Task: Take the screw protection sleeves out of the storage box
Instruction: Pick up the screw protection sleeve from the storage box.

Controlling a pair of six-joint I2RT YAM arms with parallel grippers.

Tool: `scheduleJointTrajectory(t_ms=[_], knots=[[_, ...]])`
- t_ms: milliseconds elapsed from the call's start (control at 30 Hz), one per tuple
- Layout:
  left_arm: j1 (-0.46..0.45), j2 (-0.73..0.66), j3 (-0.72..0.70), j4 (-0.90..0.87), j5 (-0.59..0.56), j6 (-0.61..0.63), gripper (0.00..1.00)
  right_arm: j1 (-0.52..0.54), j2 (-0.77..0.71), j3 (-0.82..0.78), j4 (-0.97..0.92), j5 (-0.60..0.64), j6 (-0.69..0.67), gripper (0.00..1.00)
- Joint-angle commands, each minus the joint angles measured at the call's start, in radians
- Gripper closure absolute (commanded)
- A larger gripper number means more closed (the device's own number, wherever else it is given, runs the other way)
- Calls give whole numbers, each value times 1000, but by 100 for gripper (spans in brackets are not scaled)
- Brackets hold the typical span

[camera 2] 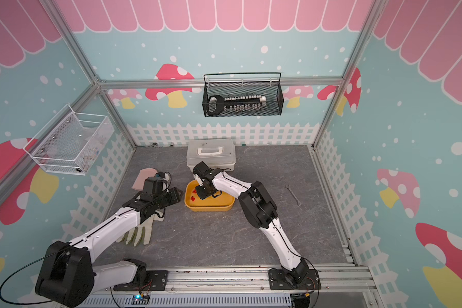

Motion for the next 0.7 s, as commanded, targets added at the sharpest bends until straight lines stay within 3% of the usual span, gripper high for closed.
scheduleJointTrajectory(t_ms=[0, 333, 667], knots=[[-3, 15, -6, 16, 10, -5, 53, 7, 35, 22, -2, 7, 15, 65], [-3, 18, -9, 23, 11, -3, 53, 6, 59, 39, -2, 27, 12, 63], [-3, 16, -10, 23, 9, 0, 53, 6, 45, 39, -26, 47, -1, 76]])
